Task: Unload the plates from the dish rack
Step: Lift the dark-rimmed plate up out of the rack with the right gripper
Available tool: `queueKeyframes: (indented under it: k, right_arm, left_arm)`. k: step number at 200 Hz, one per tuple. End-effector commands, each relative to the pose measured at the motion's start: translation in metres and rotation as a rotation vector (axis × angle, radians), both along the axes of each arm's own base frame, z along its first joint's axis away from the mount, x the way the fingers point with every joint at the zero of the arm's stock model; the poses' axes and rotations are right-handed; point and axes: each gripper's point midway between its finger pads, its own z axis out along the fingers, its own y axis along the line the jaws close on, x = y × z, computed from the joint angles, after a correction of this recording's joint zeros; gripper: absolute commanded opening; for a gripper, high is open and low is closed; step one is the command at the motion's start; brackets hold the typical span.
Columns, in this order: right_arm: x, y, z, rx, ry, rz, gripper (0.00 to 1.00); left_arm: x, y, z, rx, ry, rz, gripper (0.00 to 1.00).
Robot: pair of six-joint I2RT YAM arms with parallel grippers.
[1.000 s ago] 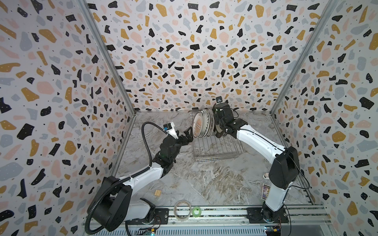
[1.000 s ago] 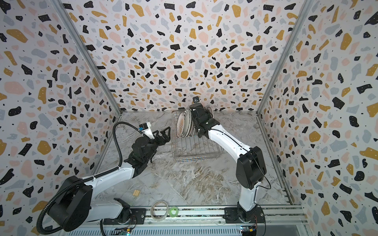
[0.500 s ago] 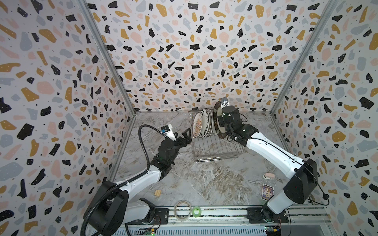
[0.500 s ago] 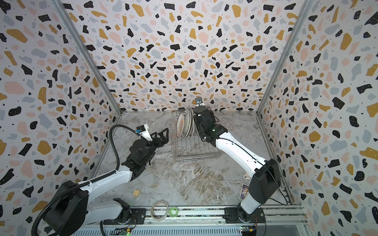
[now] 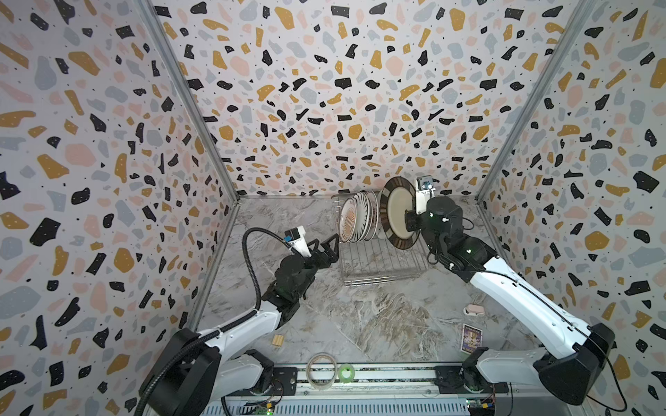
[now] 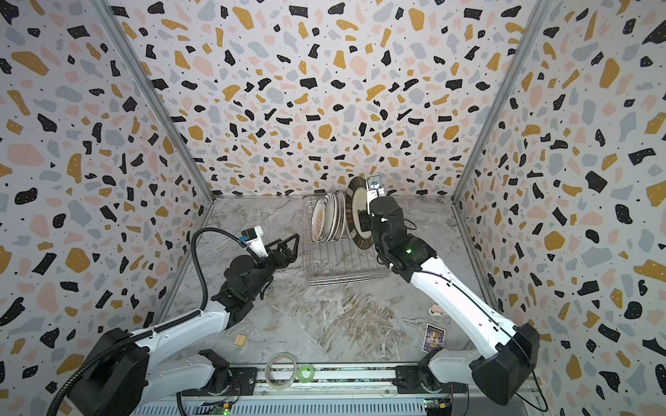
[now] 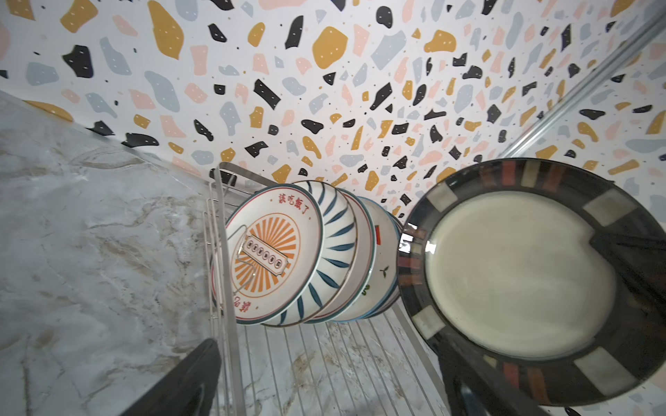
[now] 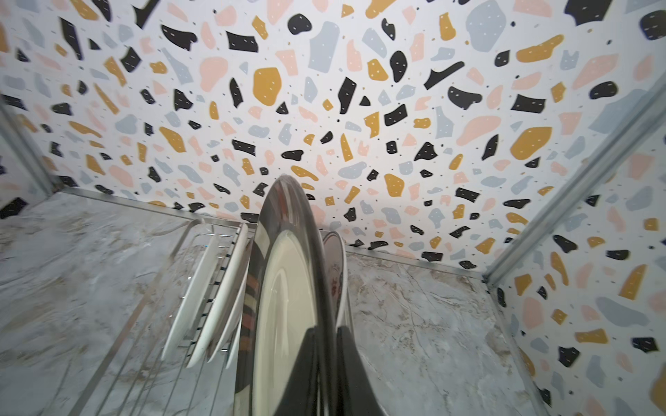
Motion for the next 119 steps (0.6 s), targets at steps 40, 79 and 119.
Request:
queueKeyframes:
  k: [40,79,119]
  right_arm:
    - [-0.034,0.011,0.075,0.374,-0.152,0.373,0.0]
    - [-0.039,0.027,0.059,0.489,-0.079,0.611,0.0]
    - [-0.049,0.041,0.046,0.568,-0.046,0.74,0.0]
  left_arm:
    - [-0.032,-0.018,0.032,-0.043,-0.151,-0.139,0.92]
    - [-0.038,-0.021,0.017,-0.026,-0.128,-0.144,0.95]
    - [-0.052,-0.038,0.018,-0.123,-0.128,-0.263,0.93]
